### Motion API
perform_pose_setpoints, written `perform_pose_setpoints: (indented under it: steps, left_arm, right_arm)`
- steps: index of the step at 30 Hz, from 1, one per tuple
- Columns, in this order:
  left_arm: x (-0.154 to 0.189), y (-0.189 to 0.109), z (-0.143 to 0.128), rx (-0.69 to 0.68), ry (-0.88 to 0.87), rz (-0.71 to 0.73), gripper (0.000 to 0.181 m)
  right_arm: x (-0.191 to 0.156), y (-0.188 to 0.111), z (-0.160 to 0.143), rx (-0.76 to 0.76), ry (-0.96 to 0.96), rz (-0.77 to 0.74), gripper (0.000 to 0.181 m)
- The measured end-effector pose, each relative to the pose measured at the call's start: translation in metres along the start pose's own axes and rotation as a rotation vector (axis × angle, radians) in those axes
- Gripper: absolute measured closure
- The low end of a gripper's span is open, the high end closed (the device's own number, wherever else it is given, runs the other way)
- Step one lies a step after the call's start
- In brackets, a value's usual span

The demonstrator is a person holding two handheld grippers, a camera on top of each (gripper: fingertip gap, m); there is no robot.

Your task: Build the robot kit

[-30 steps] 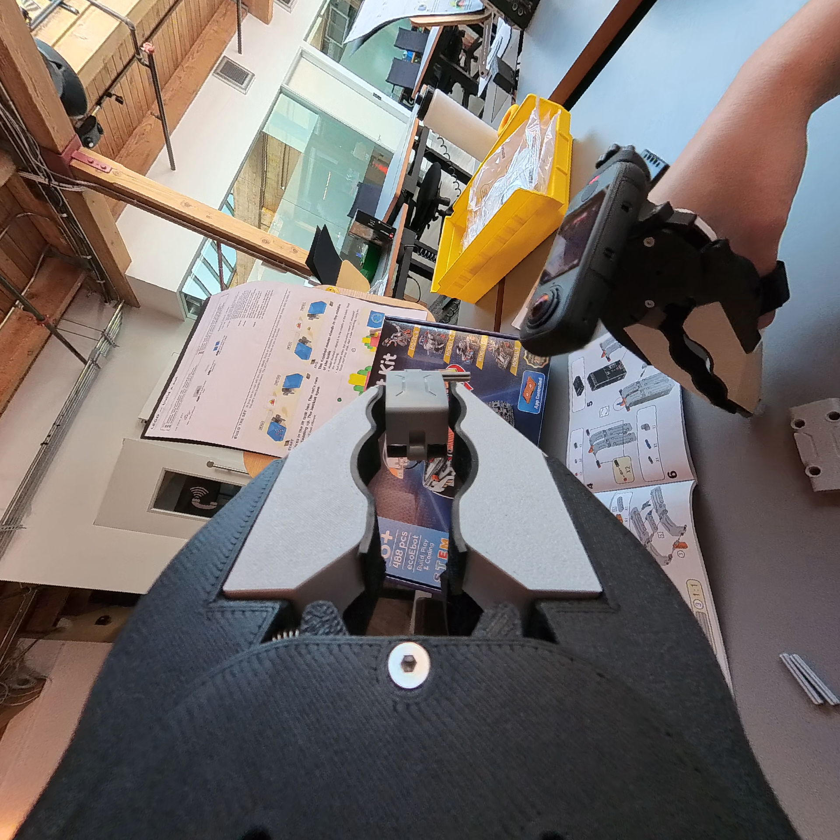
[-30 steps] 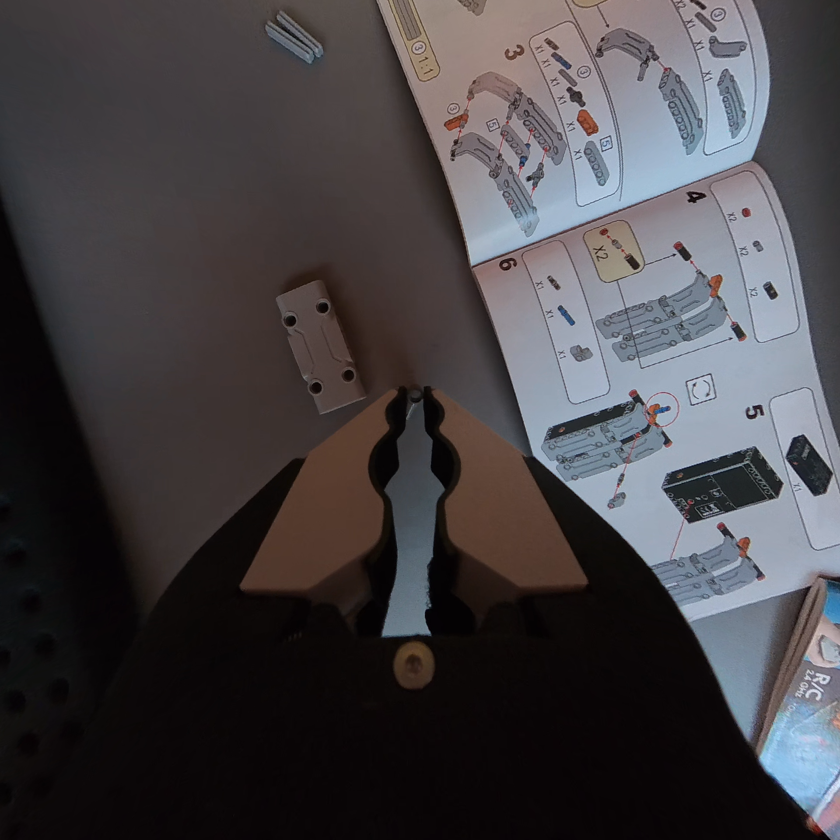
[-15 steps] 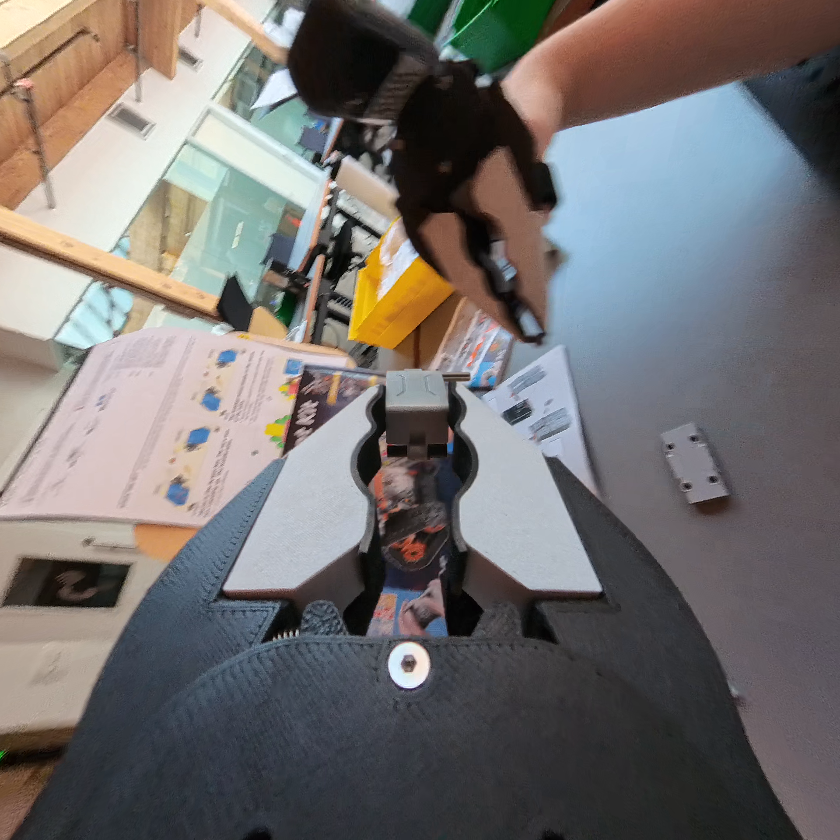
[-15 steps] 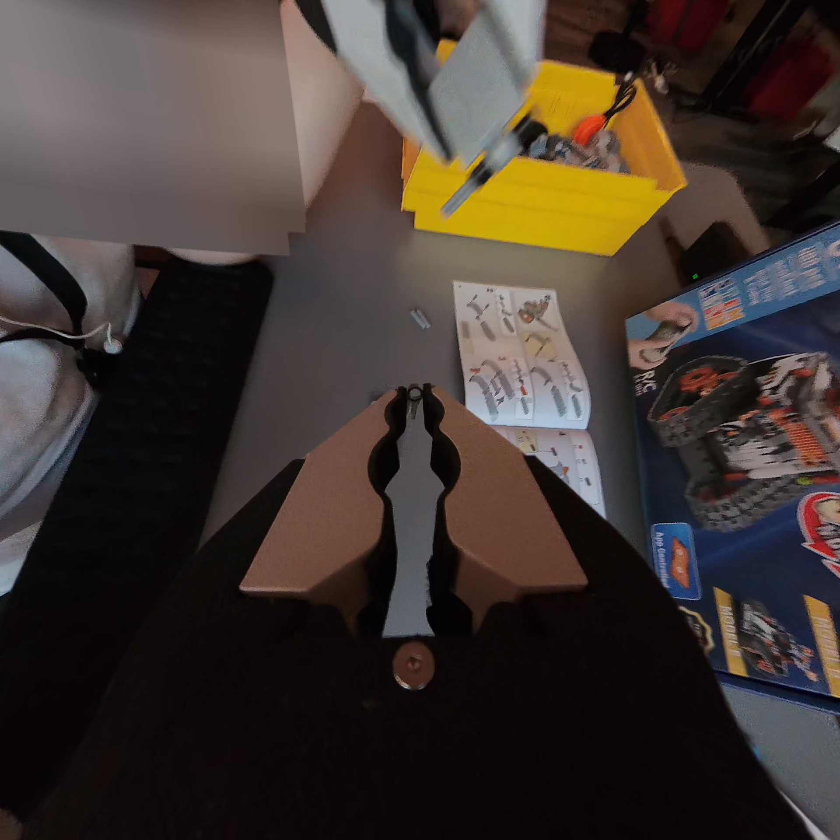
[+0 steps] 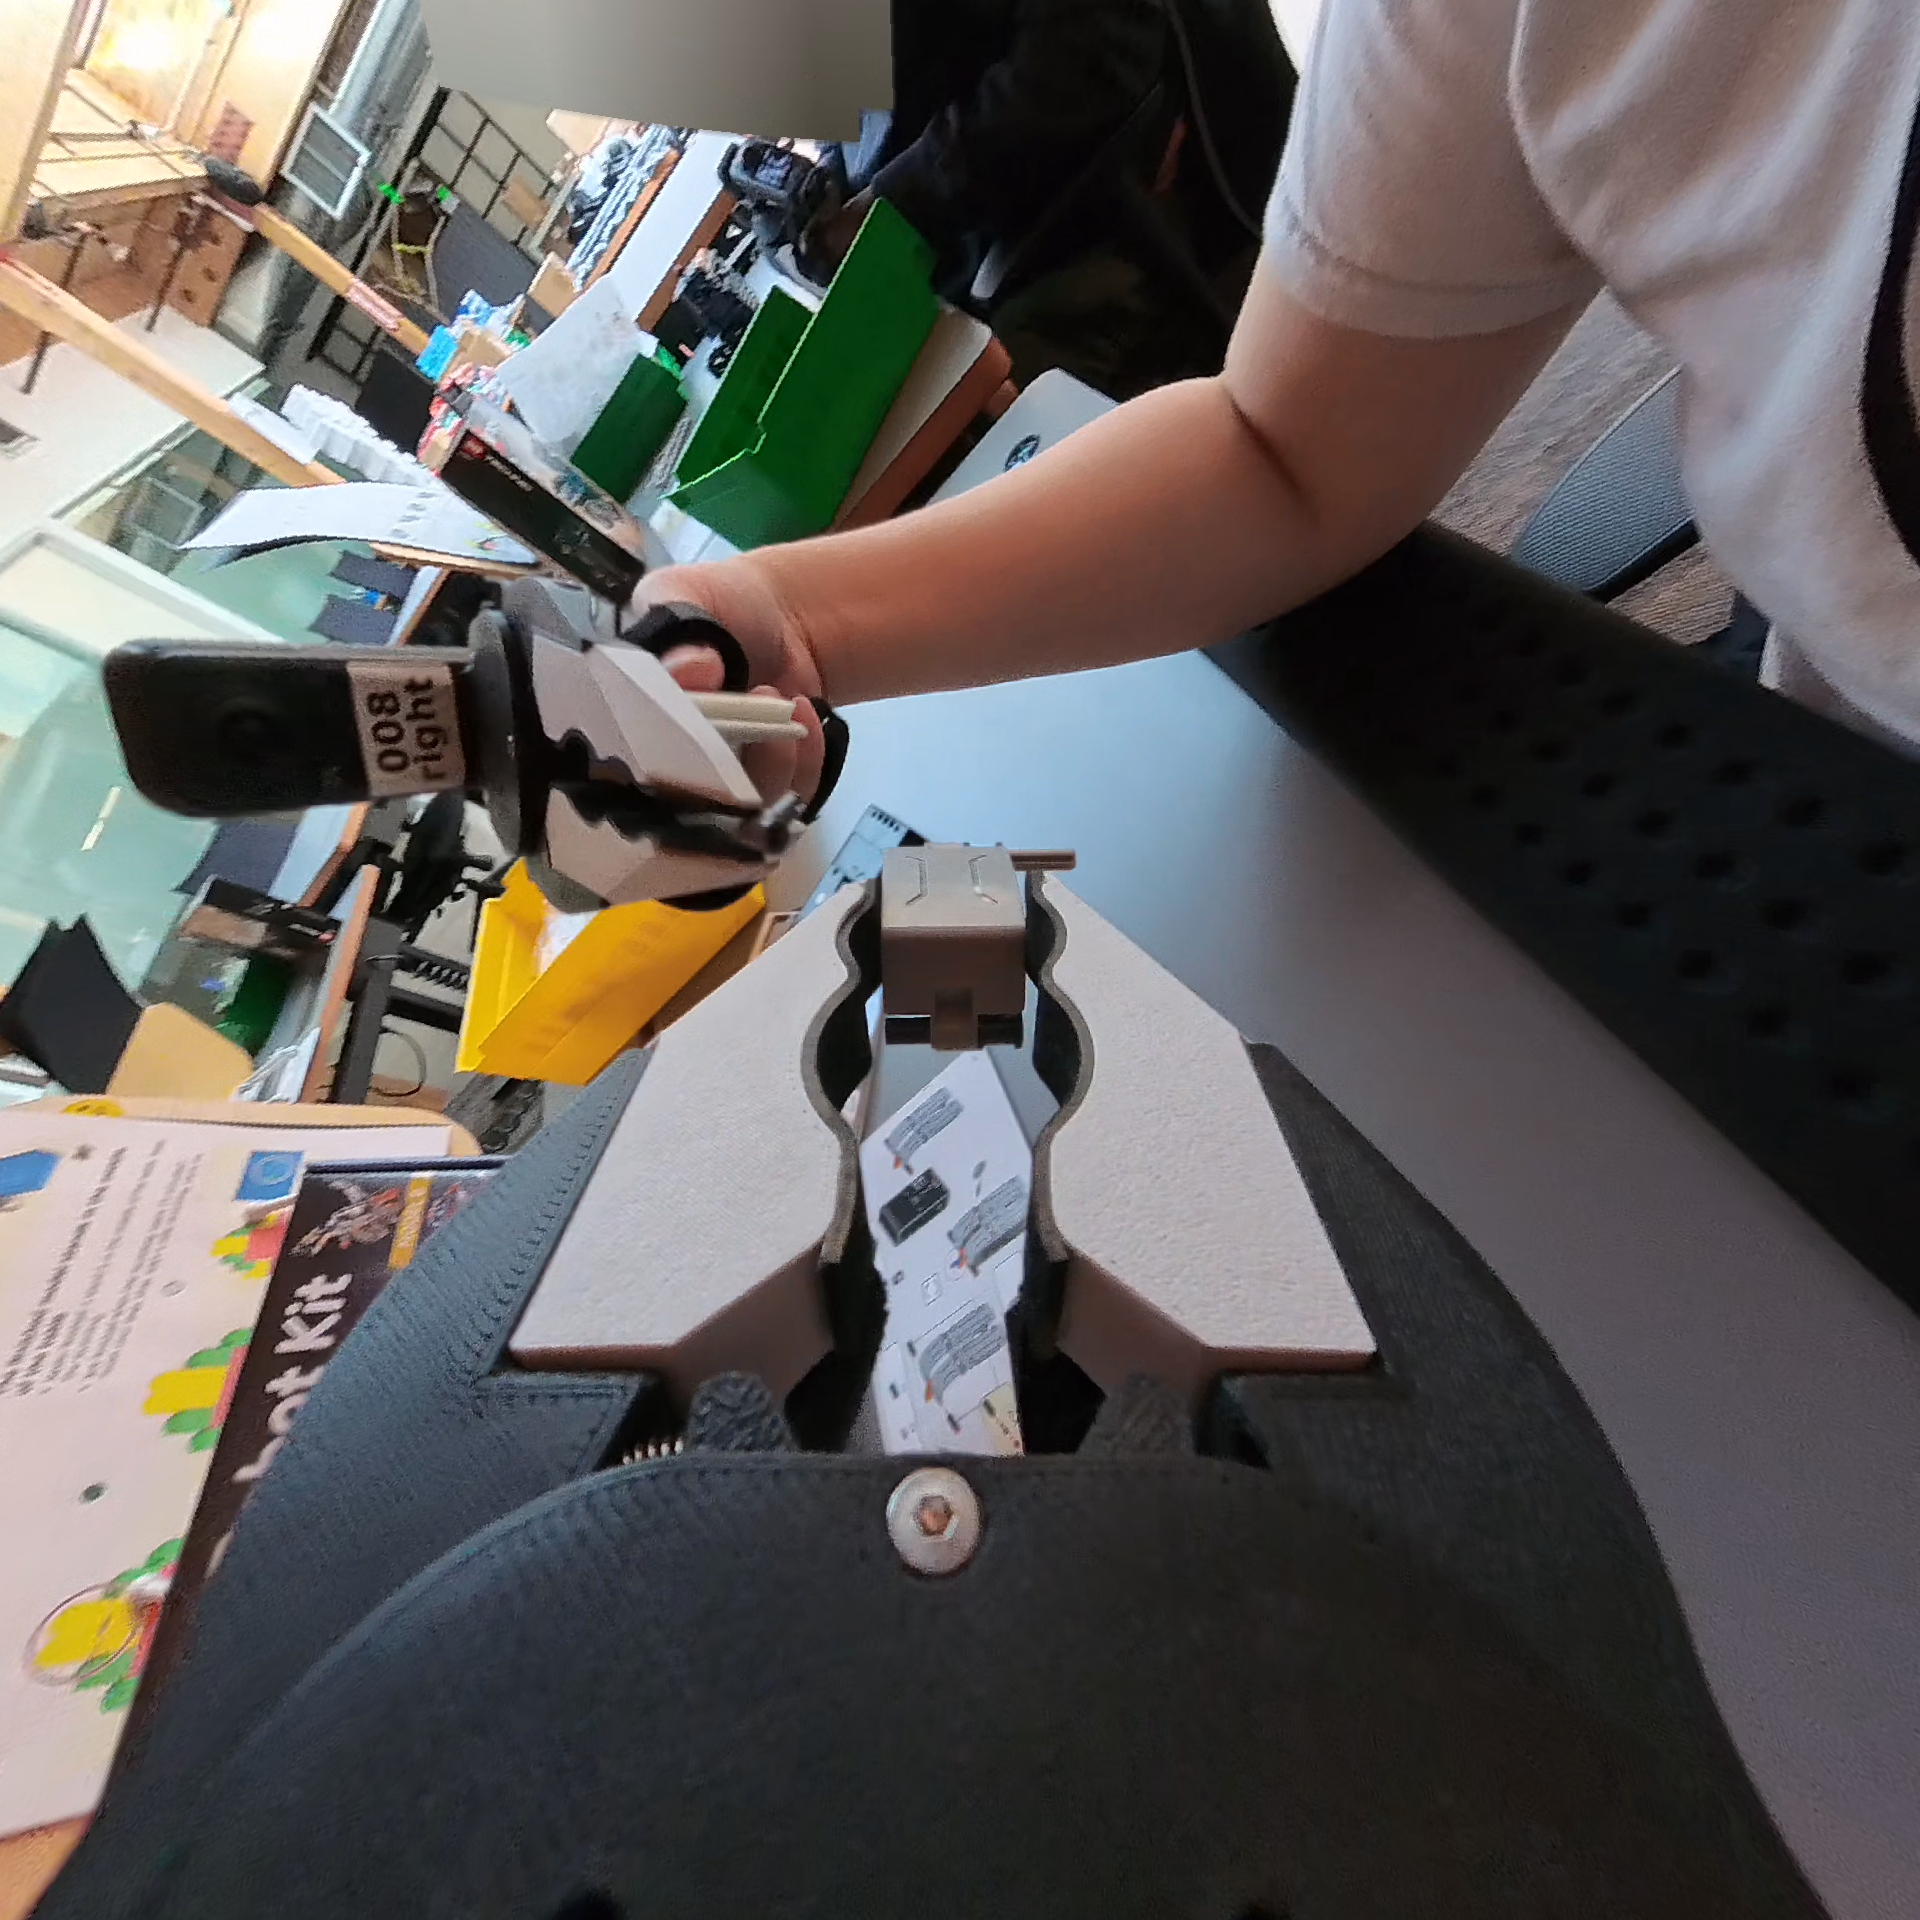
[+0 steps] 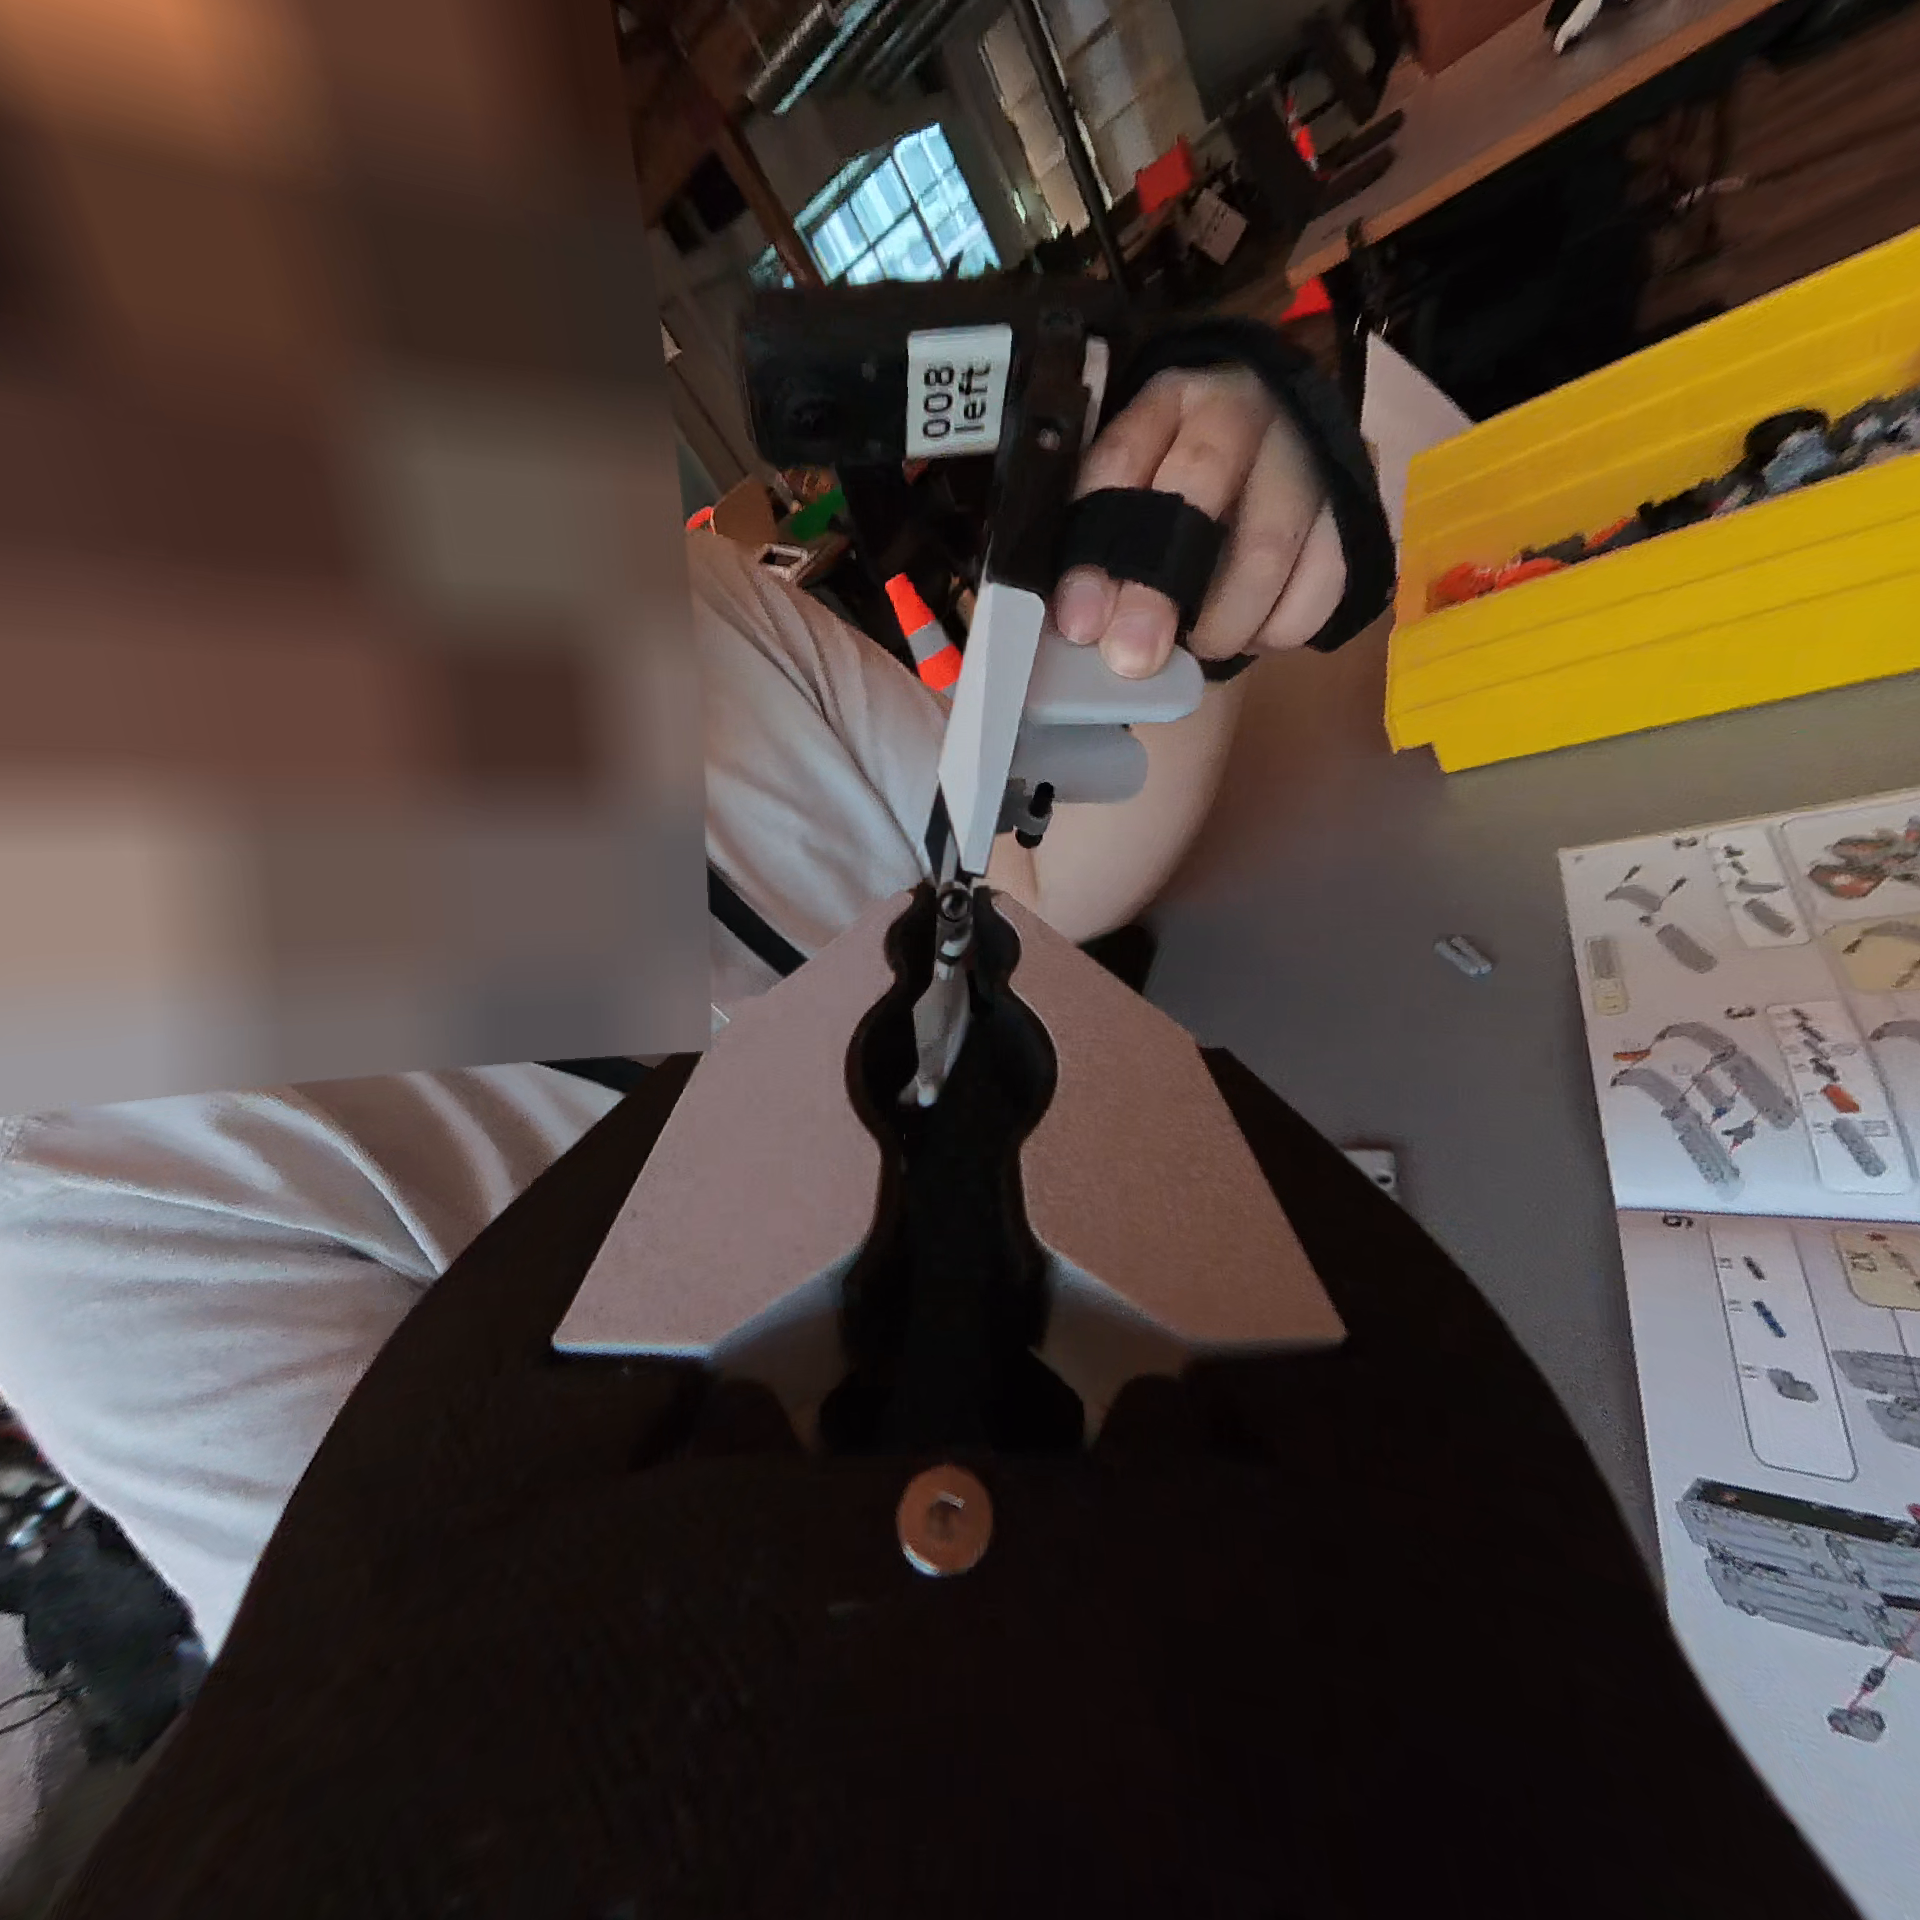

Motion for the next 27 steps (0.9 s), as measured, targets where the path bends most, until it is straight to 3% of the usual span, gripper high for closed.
perform_pose_setpoints:
  steps: [12,27]
  left_arm:
    - [0.009,0.013,-0.002,0.042,-0.052,-0.105,0.156]
    - [0.003,0.003,-0.002,0.095,-0.125,-0.113,0.156]
  right_arm:
    - [0.0,0.015,-0.029,-0.195,0.05,0.07,0.177]
    - [0.007,0.02,-0.023,-0.122,0.123,0.127,0.177]
Point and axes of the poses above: each gripper's, where its closed fingertips meet, y out along the fingers, z out of its top, x = y × z across the jaws, the point moved 4 cm from there along -y, back along the fingers, and after that the axes turned 5 degrees about x, right-handed, at the moved point
